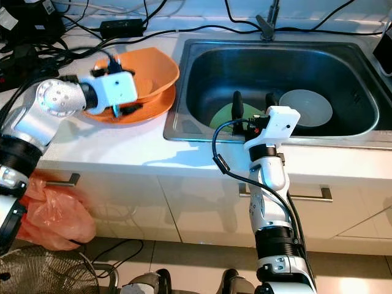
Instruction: Kitchen organization
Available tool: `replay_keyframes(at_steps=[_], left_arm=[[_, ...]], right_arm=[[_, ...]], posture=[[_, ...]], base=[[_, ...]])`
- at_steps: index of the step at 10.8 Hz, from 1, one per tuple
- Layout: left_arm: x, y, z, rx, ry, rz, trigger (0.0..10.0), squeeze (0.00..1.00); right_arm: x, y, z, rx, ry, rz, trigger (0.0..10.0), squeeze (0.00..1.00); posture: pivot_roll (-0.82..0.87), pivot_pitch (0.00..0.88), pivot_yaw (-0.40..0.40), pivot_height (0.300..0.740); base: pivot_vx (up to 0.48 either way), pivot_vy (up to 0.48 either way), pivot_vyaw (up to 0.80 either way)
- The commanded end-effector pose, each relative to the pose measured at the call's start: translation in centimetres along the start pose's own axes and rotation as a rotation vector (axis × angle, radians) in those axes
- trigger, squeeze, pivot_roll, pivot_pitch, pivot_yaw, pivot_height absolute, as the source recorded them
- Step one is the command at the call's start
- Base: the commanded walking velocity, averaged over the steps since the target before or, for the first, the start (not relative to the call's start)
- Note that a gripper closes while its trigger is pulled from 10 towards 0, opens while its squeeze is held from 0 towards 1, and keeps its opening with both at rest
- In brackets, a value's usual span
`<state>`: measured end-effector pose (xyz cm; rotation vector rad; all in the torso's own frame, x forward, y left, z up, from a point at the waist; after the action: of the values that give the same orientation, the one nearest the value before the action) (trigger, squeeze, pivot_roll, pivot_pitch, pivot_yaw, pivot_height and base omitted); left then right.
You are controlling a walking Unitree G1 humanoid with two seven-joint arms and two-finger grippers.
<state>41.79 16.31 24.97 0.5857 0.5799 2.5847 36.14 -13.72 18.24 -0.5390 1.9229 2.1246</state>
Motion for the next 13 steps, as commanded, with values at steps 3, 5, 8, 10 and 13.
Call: replay_keyframes(at_steps=[3,5,8,10,13], left_arm=[[-0.3,0.4,0.2,-0.02,0.014,-0.01,0.0,0.0],[-0.2,0.3,0.1,-0.009,0.001,-0.009,0.0,0.0],[-0.4,-0.5,-1.1,-0.002,-0.075,0.024,0.0,0.0],[-0.3,-0.5,-0.9,-0.002,-0.068,0.026,0.0,0.0],[-0.4,-0.6,-1.1,-0.015,-0.054,0.024,0.0,0.0]], right_arm=[[1.2,-2.7,-0.2,-0.016,-0.014,0.119,10.0,0.0],[1.2,-2.7,-0.2,-0.015,-0.012,0.12,10.0,0.0],[1.2,-2.7,-0.2,-0.014,-0.011,0.122,10.0,0.0],[1.2,-2.7,-0.2,-0.015,-0.009,0.125,10.0,0.0],[1.1,-2.8,0.0,-0.017,-0.007,0.128,10.0,0.0]], posture=[[0.17,0.141,0.085,0.74],[0.17,0.142,0.083,0.74],[0.17,0.144,0.082,0.74],[0.17,0.144,0.081,0.74],[0.17,0.143,0.081,0.74]], base=[[0.0,0.0,0.0],[0.0,0.0,0.0],[0.0,0.0,0.0],[0.0,0.0,0.0],[0.0,0.0,0.0]])
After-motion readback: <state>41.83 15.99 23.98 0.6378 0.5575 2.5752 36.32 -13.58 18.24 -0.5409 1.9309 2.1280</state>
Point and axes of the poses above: a point about 5 cm out from each wrist's last joint towards the gripper, its own x axis pointing back from the gripper into the wrist, its own y axis along the axis of the wrist's last joint, z = x × y, the point moved 3 cm from there along -x, pointing out of the wrist towards the gripper, and after that the axes turned 6 degrees about x, right-handed, at the moved point
